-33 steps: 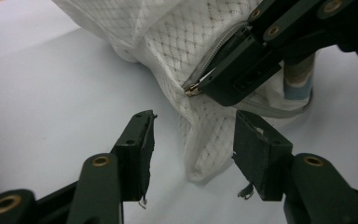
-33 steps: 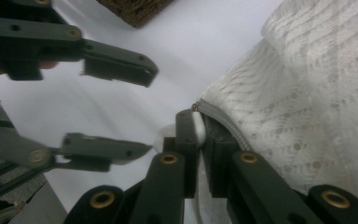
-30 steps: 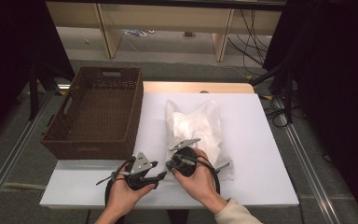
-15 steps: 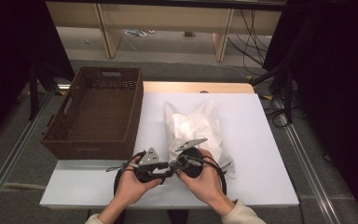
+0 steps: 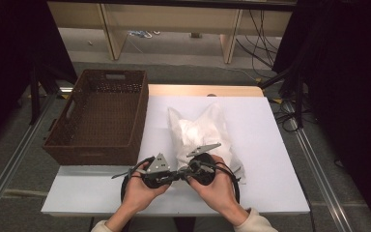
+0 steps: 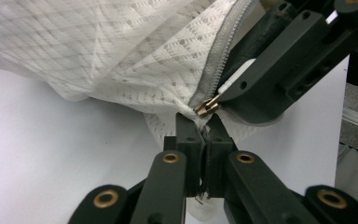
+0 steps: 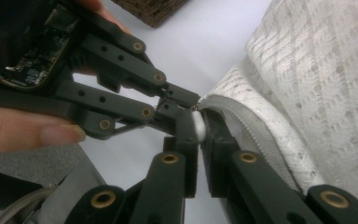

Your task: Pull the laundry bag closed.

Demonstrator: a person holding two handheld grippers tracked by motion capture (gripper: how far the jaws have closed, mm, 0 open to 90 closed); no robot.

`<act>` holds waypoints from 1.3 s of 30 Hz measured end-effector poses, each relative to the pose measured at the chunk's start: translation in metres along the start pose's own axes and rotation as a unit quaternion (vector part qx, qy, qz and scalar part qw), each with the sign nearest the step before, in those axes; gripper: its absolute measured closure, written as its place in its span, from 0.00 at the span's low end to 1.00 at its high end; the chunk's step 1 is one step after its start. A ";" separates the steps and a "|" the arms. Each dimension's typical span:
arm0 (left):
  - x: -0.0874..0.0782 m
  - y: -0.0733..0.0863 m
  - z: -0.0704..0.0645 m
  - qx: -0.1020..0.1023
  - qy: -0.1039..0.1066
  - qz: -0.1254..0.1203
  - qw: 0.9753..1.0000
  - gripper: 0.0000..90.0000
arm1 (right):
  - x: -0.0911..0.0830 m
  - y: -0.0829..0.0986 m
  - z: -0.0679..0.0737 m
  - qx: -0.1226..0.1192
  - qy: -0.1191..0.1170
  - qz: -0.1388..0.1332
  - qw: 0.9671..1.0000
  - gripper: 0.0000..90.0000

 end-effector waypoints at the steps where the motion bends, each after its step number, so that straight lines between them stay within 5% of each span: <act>1: 0.000 0.000 -0.003 -0.006 0.000 -0.008 1.000 0.97 | -0.001 0.000 0.002 0.010 0.000 0.001 1.000 0.96; 3: -0.002 -0.001 -0.004 -0.001 -0.009 -0.005 1.000 0.98 | -0.003 0.000 0.002 0.011 0.004 -0.001 1.000 0.97; 7: -0.004 0.000 -0.008 -0.032 -0.010 -0.009 0.999 0.98 | -0.005 0.000 0.003 0.017 0.008 -0.003 1.000 0.97; 11: -0.007 0.000 -0.008 -0.009 -0.028 -0.002 1.000 0.98 | -0.005 0.001 0.004 0.030 0.006 -0.005 1.000 0.97; 12: -0.005 0.001 -0.012 -0.037 -0.024 -0.016 0.999 0.98 | -0.006 0.001 0.004 0.036 0.006 -0.007 0.999 0.97; 13: -0.005 0.001 -0.011 -0.026 -0.025 -0.017 0.999 0.98 | -0.005 0.001 0.003 0.034 0.005 -0.008 0.999 0.97; 17: -0.003 0.003 -0.009 -0.051 -0.014 -0.016 0.998 0.98 | -0.004 0.002 0.003 0.018 0.008 -0.015 1.000 0.97; 19: -0.002 0.002 -0.008 -0.034 -0.013 -0.011 0.999 0.98 | -0.004 0.002 0.004 0.011 0.009 -0.010 1.000 0.97; 22: -0.003 0.003 -0.012 -0.069 -0.017 -0.026 0.997 0.98 | -0.004 0.003 0.002 0.021 0.013 -0.015 1.000 0.97; 23: -0.003 0.002 -0.011 -0.060 -0.029 -0.031 0.997 0.98 | -0.005 0.003 0.003 0.028 0.011 -0.018 0.999 0.97; 25: -0.010 0.001 -0.005 -0.042 -0.064 -0.031 0.997 0.98 | -0.006 0.004 0.004 0.032 0.037 -0.013 0.999 0.97; 26: -0.013 0.002 -0.002 -0.062 -0.043 -0.029 0.997 0.98 | -0.002 0.003 0.005 0.049 0.065 -0.005 0.997 0.97; 27: -0.014 0.003 -0.001 -0.070 -0.044 -0.035 0.996 0.98 | -0.005 0.008 -0.005 0.037 0.032 0.004 0.999 0.97; 29: -0.013 0.006 -0.003 -0.066 -0.048 -0.037 0.996 0.98 | -0.008 0.008 -0.009 0.025 0.042 0.010 0.999 0.97; 30: -0.013 0.005 -0.002 -0.044 -0.052 -0.034 0.997 0.98 | -0.007 0.008 -0.007 0.030 0.025 -0.004 0.999 0.98; 31: -0.014 0.004 -0.003 -0.042 -0.056 -0.028 0.997 0.98 | -0.007 0.007 -0.006 0.024 0.035 -0.002 0.999 0.97; 34: -0.014 0.005 -0.005 -0.074 -0.048 -0.045 0.995 0.98 | -0.006 0.007 -0.002 0.033 0.029 -0.001 0.999 0.97; 39: -0.015 0.005 -0.003 -0.061 -0.045 -0.043 0.996 0.98 | -0.008 0.007 -0.003 0.029 0.024 -0.003 0.999 0.97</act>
Point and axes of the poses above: each handheld gripper's, and its own axes: x roughly forward along the jaws, y roughly out of its underside, z roughly to its left, the point moved 1 cm from there along x, roughly forward along the jaws, and after that the axes turned 13 degrees about -x, right-handed, at the moved point
